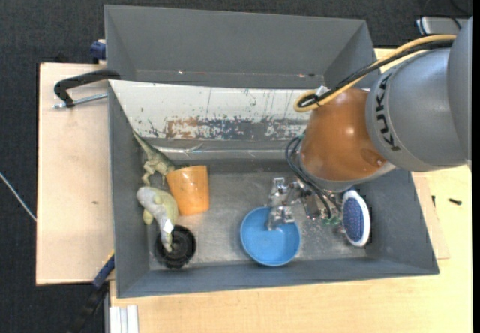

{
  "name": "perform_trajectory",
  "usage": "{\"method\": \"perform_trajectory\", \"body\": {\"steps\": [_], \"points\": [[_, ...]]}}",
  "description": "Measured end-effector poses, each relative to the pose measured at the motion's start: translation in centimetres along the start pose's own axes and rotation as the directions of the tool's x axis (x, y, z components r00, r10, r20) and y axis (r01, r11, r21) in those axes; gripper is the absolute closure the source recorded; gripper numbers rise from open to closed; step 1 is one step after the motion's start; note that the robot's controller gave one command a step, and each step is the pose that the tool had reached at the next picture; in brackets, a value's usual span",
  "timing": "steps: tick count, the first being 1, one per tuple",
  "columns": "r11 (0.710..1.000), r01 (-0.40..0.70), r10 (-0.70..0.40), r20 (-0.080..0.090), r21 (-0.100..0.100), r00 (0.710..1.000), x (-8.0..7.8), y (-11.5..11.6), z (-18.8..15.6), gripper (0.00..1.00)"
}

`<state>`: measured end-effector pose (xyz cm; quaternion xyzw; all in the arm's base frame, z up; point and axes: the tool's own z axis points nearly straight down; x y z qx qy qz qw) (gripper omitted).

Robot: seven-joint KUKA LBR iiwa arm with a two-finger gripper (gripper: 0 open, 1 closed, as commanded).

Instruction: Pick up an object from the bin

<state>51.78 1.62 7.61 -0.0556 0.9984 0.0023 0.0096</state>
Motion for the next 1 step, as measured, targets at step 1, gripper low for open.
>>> {"method": "perform_trajectory", "body": {"steps": [1], "points": [[0.983, 0.184, -0.184, -0.005, 0.008, 0.983, 0.61, -10.06, -19.90, 1.00]]}}
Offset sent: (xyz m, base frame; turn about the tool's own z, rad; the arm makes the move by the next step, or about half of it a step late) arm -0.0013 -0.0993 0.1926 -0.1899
